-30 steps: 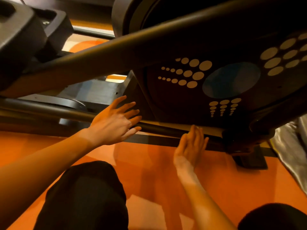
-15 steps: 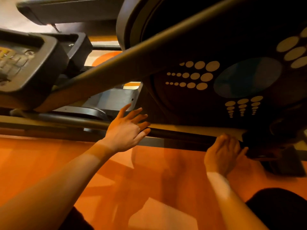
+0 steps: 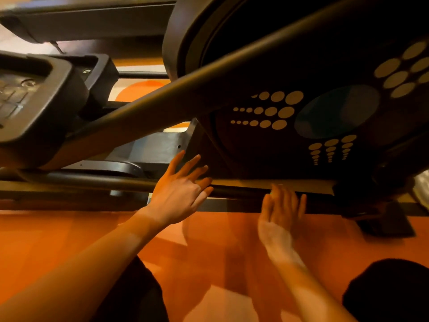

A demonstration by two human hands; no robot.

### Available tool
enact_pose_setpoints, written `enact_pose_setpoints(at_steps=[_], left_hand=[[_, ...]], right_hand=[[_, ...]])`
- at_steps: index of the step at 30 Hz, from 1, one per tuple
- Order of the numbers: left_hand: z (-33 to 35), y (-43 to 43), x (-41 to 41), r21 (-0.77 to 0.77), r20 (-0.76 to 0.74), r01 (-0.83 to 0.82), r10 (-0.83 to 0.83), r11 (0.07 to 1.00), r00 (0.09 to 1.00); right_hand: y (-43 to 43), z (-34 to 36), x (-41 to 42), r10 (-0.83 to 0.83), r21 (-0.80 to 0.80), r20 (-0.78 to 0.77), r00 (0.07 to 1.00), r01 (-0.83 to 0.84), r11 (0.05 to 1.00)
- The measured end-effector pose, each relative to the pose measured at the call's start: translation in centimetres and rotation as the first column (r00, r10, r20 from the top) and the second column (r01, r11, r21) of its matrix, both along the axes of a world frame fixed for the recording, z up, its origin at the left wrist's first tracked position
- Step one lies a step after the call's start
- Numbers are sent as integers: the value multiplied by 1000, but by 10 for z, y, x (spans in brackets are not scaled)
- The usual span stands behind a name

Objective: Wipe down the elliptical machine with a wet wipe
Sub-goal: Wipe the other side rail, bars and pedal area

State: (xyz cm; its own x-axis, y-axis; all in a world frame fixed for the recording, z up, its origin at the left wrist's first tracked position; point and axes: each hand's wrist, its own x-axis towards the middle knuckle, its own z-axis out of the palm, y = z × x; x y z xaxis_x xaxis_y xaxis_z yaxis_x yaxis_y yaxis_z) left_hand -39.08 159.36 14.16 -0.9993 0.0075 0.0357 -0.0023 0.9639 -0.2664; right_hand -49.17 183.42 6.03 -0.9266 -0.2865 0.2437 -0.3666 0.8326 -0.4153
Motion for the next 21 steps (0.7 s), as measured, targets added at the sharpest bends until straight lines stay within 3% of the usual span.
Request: enact_pose_setpoints(at_steps=[4, 7, 9, 13, 16, 18, 21], left_hand=[[0, -1, -2, -12, -32, 44, -44, 999, 998], [-1, 0, -3, -12, -38, 45, -46, 999, 998], [0, 0, -3, -16, -28, 40, -40, 999, 999], [2, -1, 0, -20, -3, 38, -38, 999, 999], [3, -4, 2, -41, 6, 50, -50, 998, 999], [3, -5, 2, -50, 9, 49, -49, 998, 999], [1, -3, 1, -50, 21, 45, -44, 998, 999]], right_hand=[[48, -15, -44, -268, 10, 37, 963, 267, 964], [24, -7, -32, -335, -81, 76, 939, 340, 937], [-15, 3, 3, -247, -123, 80, 966, 256, 959], [-91, 35, 74, 123, -213, 84, 989, -103, 972], [-76, 32, 67, 309, -137, 40, 950, -301, 944], [-44, 18, 41, 224, -38, 38, 974, -223, 974], [-9, 8, -1, -168, -21, 122, 978, 172, 985]])
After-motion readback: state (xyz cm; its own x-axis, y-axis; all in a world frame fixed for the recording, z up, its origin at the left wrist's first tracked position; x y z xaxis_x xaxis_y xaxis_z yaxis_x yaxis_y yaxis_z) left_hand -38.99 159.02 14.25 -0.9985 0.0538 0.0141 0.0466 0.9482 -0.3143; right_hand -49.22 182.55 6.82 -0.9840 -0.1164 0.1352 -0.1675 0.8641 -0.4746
